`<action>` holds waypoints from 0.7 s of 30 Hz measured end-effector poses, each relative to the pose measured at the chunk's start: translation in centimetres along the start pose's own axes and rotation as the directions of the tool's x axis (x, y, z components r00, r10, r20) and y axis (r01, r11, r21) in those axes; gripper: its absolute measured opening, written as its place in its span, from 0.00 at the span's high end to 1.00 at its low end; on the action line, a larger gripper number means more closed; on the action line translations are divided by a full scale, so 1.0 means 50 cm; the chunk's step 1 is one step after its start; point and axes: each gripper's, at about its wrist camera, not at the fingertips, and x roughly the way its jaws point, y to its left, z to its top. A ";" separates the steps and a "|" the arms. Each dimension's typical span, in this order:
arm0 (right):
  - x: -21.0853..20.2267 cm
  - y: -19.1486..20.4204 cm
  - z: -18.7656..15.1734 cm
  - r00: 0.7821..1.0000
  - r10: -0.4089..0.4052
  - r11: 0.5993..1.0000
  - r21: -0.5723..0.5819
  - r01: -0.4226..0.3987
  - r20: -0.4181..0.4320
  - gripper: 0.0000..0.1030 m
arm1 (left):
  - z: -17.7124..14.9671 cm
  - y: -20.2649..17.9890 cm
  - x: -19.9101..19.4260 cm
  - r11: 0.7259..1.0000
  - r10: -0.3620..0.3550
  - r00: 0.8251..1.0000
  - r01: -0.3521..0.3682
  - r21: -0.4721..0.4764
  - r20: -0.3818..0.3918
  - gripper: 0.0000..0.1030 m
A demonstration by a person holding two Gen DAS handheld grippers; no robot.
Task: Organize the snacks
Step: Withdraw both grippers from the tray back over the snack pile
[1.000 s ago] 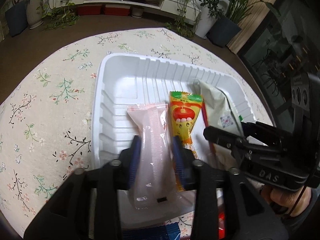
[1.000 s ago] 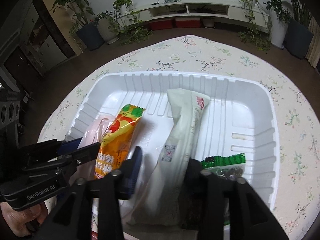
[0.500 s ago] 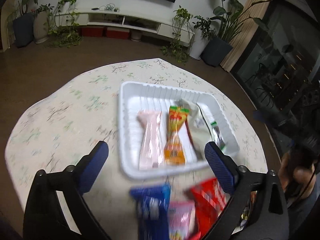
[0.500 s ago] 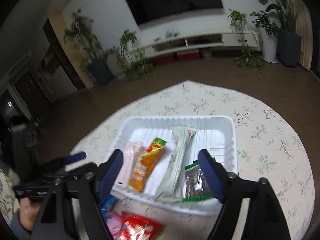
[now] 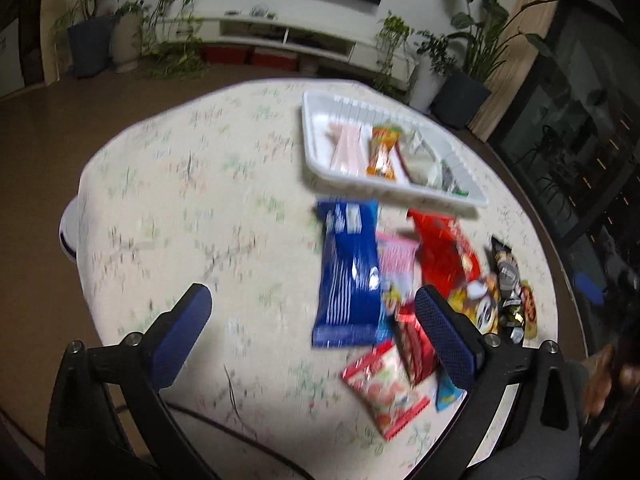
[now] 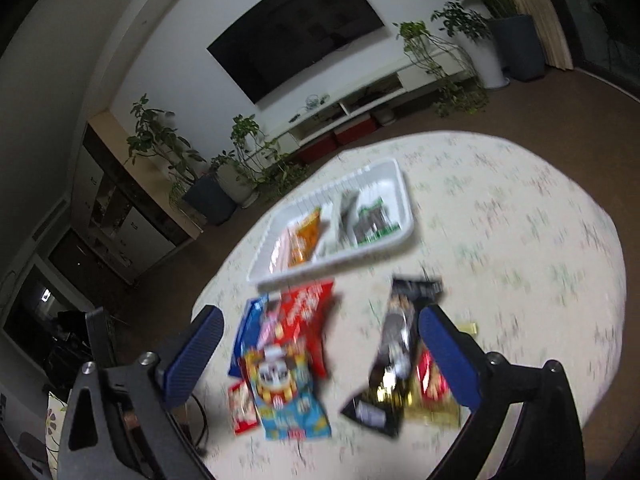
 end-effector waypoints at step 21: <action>-0.007 0.013 -0.097 0.997 -0.053 0.996 -0.076 0.049 -0.047 0.03 | 0.088 -0.087 0.149 0.980 0.105 0.982 -0.075 0.187 -0.158 0.31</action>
